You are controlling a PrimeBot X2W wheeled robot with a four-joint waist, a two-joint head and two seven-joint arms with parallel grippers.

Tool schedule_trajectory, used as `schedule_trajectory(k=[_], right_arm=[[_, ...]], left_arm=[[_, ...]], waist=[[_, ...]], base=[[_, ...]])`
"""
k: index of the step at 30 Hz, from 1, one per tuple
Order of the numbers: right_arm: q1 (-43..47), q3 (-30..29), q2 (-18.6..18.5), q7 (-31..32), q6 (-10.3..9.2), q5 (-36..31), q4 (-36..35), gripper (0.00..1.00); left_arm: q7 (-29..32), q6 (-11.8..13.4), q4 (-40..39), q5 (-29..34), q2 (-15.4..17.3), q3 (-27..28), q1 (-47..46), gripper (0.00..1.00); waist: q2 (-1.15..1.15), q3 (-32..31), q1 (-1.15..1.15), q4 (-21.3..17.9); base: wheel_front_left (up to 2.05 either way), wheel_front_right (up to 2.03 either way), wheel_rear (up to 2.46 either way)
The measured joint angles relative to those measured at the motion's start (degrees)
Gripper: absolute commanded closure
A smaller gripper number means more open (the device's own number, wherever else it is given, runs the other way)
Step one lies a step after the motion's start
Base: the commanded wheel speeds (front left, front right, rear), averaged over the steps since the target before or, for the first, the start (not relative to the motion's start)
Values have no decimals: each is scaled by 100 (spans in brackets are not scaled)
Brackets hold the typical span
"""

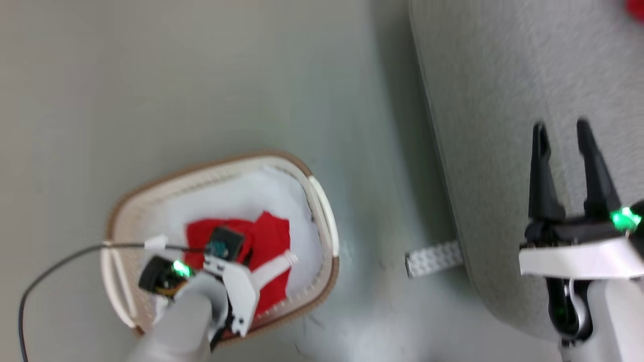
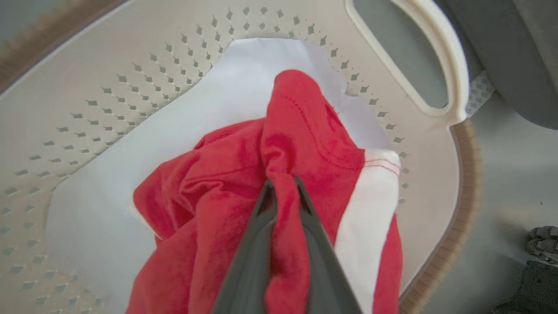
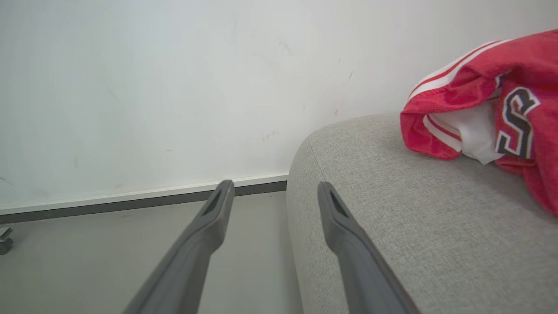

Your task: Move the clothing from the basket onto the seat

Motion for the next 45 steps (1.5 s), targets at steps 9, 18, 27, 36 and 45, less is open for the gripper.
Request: schedule_trajectory(k=[9, 18, 27, 36, 45], right_arm=[[870, -156, 1, 1, 0, -278, 319, 0], [1527, -32, 1, 0, 0, -402, 516, 0], [1868, 107, 1, 0, 0, -483, 599, 0], [1945, 159, -99, 0, 0, -555, 583, 0], [2045, 235, -186, 0, 0, -454, 543, 0]], left_arm=[[-272, -43, -272, -619, -87, -98, 683, 100], [-120, -44, -1452, -1449, -99, -550, 1223, 100], [416, 18, -3338, -1759, 88, -506, 1696, 100], [1038, 377, -5092, -2038, 445, -249, 2262, 100], [1306, 559, -5967, -2149, 573, -181, 2586, 100]], waist=[[0, -1447, 0, 292], [0, -2779, -2, 588], [0, -3737, -2, 833], [0, -4156, -2, 979], [0, -4344, -1, 1016]], base=[[0, 0, 0], [0, 0, 0], [0, 0, 0], [0, 0, 0], [0, 0, 0]])
